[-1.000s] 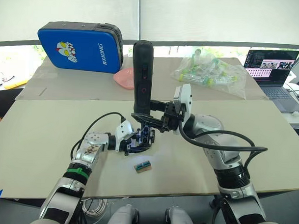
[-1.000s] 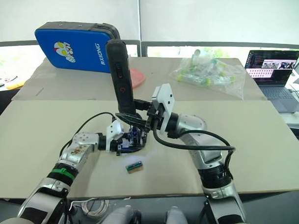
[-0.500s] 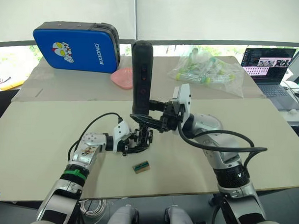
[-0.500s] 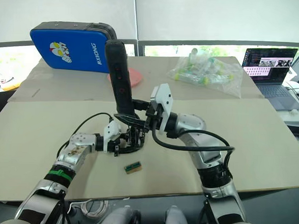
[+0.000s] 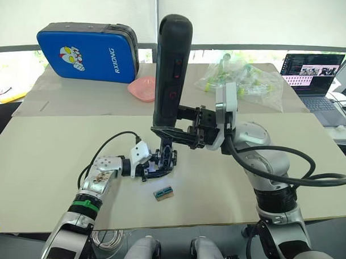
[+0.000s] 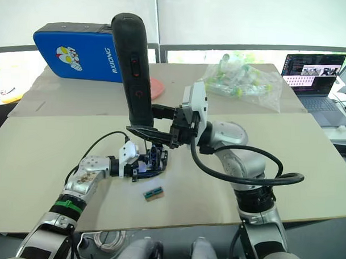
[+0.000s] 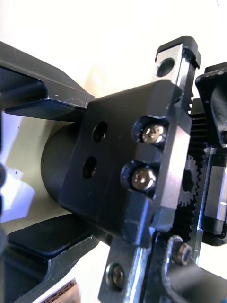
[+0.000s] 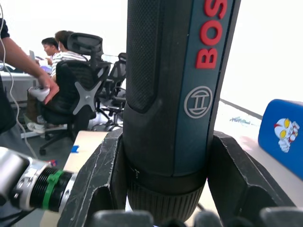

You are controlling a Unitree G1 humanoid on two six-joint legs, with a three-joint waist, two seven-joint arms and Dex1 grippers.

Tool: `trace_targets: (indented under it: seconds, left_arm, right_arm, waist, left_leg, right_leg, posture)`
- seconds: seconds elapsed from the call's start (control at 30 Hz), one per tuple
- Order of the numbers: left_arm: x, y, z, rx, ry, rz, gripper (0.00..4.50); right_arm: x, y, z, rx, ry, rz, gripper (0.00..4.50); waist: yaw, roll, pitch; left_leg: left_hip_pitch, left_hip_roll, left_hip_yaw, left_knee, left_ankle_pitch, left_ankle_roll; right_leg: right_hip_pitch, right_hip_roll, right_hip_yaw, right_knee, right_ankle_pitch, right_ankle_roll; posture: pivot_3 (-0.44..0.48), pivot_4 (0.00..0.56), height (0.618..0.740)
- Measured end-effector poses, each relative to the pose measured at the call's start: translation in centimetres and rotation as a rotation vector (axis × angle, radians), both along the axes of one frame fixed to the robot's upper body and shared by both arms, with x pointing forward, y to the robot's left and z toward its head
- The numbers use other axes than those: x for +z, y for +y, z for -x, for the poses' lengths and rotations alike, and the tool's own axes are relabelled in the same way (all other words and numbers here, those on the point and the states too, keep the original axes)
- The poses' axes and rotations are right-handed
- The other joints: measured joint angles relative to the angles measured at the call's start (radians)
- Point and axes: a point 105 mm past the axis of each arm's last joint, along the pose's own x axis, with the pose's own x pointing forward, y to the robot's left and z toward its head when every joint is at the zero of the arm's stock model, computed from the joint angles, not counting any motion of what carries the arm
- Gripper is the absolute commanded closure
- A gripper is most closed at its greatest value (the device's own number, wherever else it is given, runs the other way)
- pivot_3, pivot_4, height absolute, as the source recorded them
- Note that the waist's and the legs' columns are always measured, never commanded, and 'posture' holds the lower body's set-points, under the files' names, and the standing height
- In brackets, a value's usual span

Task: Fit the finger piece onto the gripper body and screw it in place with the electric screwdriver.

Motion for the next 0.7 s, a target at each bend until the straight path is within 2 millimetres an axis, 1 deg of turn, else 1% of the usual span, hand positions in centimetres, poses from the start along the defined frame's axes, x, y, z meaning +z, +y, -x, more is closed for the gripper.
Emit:
trace_targets:
  seconds: [0.03, 0.07, 0.1, 0.2, 0.23, 0.3, 0.37, 0.47, 0.57, 0.6, 0.63, 0.67, 0.7]
  left_arm:
    - [-0.1, 0.2, 0.0, 0.005, 0.002, -0.007, 0.89]
    - [0.0, 0.2, 0.0, 0.004, -0.002, -0.009, 0.40]
    - [0.0, 0.3, -0.1, 0.005, -0.009, -0.008, 0.03]
    - [0.0, 1.1, 0.1, 0.024, -0.020, 0.011, 0.03]
    - [0.0, 1.9, 0.3, 0.038, -0.011, 0.025, 0.03]
    - [0.0, 3.2, 0.6, 0.053, -0.001, 0.035, 0.03]
    - [-0.1, 4.5, 1.2, 0.061, 0.005, 0.034, 0.03]
    - [0.0, 7.5, 2.4, 0.096, 0.033, 0.042, 0.03]
    - [0.1, 10.8, 4.2, 0.131, 0.056, 0.037, 0.03]
    - [0.3, 11.5, 4.5, 0.141, 0.057, 0.031, 0.03]
    - [0.6, 11.8, 4.7, 0.139, 0.045, 0.033, 0.03]
    - [1.0, 12.4, 5.1, 0.136, 0.028, 0.025, 0.03]
    - [1.2, 13.7, 5.7, 0.153, 0.028, -0.004, 0.03]
  right_arm:
    - [0.1, 0.0, 0.1, 0.006, 0.000, -0.010, 2.54]
    - [0.4, 0.0, 0.2, 0.016, -0.004, -0.030, 2.54]
    - [0.8, -0.1, 0.4, 0.033, -0.006, -0.055, 2.54]
    - [2.4, -0.5, 1.8, 0.084, -0.062, -0.110, 2.54]
    - [3.2, -0.8, 2.6, 0.102, -0.091, -0.132, 2.54]
    - [3.9, -1.1, 3.3, 0.113, -0.114, -0.149, 2.54]
    - [4.2, -1.8, 3.5, 0.099, -0.123, -0.137, 2.54]
    - [4.3, -3.6, 3.4, 0.027, -0.116, -0.120, 2.54]
    - [4.0, -6.4, 3.3, -0.095, -0.100, -0.083, 2.54]
    - [3.8, -7.3, 3.1, -0.136, -0.092, -0.077, 2.54]
    - [3.2, -8.1, 3.2, -0.168, -0.084, -0.061, 2.54]
    - [2.2, -9.4, 3.5, -0.211, -0.073, -0.013, 2.54]
    - [0.7, -10.8, 3.8, -0.256, -0.035, 0.046, 2.54]
  waist:
    - [0.000, 0.000, 0.000]
    - [0.000, 0.000, 0.000]
    - [0.000, 0.000, 0.000]
    - [-0.004, 0.000, 0.000]
    - [-0.006, 0.000, 0.000]
    - [-0.008, 0.000, 0.000]
    - [-0.008, 0.000, 0.000]
    - [-0.007, 0.000, 0.000]
    - [0.000, 0.000, 0.001]
    - [0.001, 0.000, 0.001]
    - [0.007, 0.000, 0.001]
    - [0.018, -0.002, 0.002]
    - [0.025, -0.004, 0.002]
  left_leg:
    - [0.000, 0.000, 0.000, 0.000, 0.000, 0.000]
    - [0.000, 0.000, 0.000, 0.000, 0.000, 0.000]
    - [0.000, 0.000, 0.000, 0.000, 0.000, 0.000]
    - [0.000, 0.000, 0.000, 0.000, 0.000, 0.000]
    - [0.000, 0.001, 0.000, -0.001, 0.000, -0.001]
    - [0.000, 0.002, 0.000, -0.001, -0.001, -0.001]
    - [0.000, 0.002, 0.000, -0.001, -0.001, -0.002]
    - [0.000, 0.003, 0.000, -0.001, -0.001, -0.002]
    - [0.000, 0.002, 0.000, -0.003, -0.001, -0.003]
    - [0.000, 0.002, 0.000, -0.003, -0.003, -0.005]
    - [-0.001, 0.002, 0.000, -0.003, -0.005, -0.009]
    - [-0.001, 0.002, -0.001, -0.003, -0.005, -0.009]
    - [-0.001, 0.003, -0.001, -0.003, -0.007, -0.008]
  right_leg:
    - [0.000, 0.000, 0.000, 0.000, 0.000, 0.000]
    - [0.000, 0.000, 0.000, 0.000, 0.000, 0.000]
    - [0.000, 0.000, 0.000, 0.000, 0.000, 0.000]
    - [-0.001, 0.000, 0.000, 0.000, 0.000, 0.000]
    - [-0.001, 0.000, 0.000, 0.000, 0.000, -0.001]
    - [-0.002, 0.000, 0.000, 0.001, 0.000, -0.002]
    - [-0.002, 0.000, 0.000, 0.001, 0.000, -0.003]
    - [-0.003, -0.001, 0.000, 0.000, 0.000, -0.004]
    - [-0.004, -0.004, 0.000, -0.001, 0.000, -0.005]
    - [-0.003, -0.007, -0.001, -0.001, 0.000, -0.005]
    - [-0.003, -0.007, -0.001, -0.002, 0.000, -0.005]
    - [-0.003, -0.008, -0.004, -0.003, -0.001, -0.006]
    - [-0.003, -0.007, -0.005, -0.004, -0.001, -0.006]
  posture:
    - [0.000, 0.150, 0.740]
    - [0.000, 0.150, 0.740]
    - [0.000, 0.150, 0.740]
    - [0.000, 0.150, 0.740]
    - [0.000, 0.150, 0.740]
    - [0.000, 0.150, 0.740]
    - [0.000, 0.150, 0.740]
    - [0.000, 0.150, 0.740]
    - [0.000, 0.150, 0.740]
    - [0.000, 0.150, 0.740]
    - [0.000, 0.150, 0.740]
    - [0.000, 0.150, 0.740]
    - [0.000, 0.150, 0.740]
